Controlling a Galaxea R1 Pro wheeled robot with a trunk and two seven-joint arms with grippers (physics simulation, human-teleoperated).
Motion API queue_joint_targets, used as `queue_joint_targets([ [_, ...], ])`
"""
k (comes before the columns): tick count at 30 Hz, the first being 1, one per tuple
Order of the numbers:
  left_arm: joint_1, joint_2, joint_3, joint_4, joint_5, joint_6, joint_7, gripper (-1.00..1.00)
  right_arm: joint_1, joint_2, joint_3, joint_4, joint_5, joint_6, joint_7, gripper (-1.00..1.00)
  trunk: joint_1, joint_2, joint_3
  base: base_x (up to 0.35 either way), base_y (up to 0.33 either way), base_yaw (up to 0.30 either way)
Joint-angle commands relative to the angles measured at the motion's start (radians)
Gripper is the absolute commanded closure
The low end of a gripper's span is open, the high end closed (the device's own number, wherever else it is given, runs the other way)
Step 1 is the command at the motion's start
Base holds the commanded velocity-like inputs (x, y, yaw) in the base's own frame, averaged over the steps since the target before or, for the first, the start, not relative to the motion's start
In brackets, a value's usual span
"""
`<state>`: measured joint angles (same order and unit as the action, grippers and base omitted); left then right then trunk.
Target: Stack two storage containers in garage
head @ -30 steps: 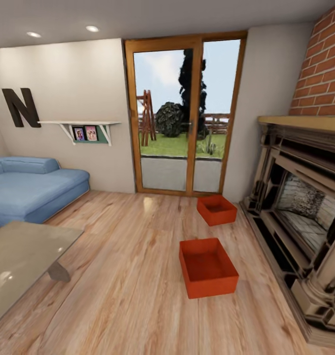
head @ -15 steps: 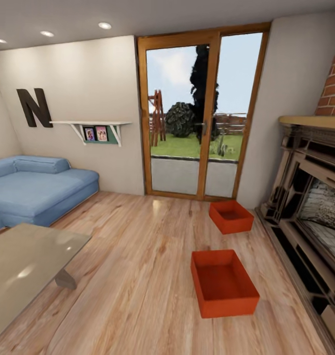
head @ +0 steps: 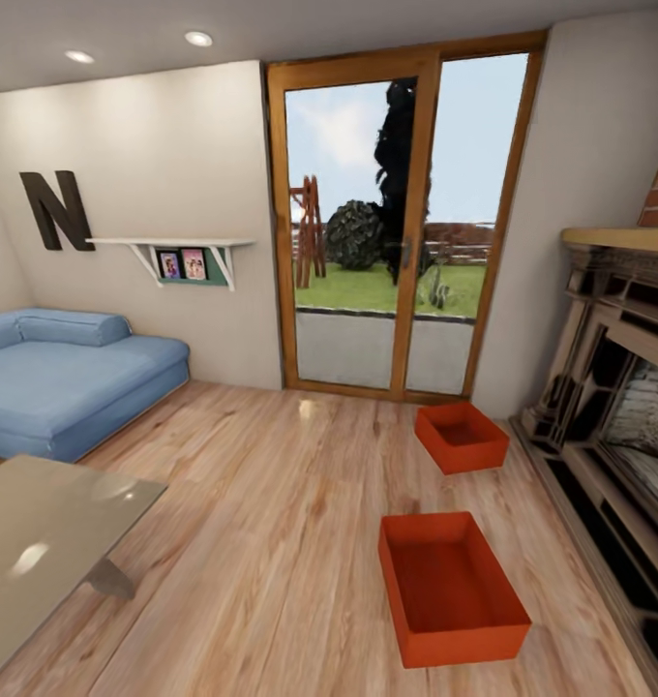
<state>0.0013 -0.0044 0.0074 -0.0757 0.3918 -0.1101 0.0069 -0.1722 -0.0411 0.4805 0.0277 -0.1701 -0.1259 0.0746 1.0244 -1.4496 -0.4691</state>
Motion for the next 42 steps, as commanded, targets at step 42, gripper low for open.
queue_joint_targets([
  [42, 0.0, 0.0, 0.0, -0.001, 0.002, -0.013, 0.001, -1.0, -0.001, -0.008, -0.008, 0.004, -0.028, -0.005, 0.005, -1.0, 0.001, 0.0, -0.001, 0.304, 0.093, 0.017],
])
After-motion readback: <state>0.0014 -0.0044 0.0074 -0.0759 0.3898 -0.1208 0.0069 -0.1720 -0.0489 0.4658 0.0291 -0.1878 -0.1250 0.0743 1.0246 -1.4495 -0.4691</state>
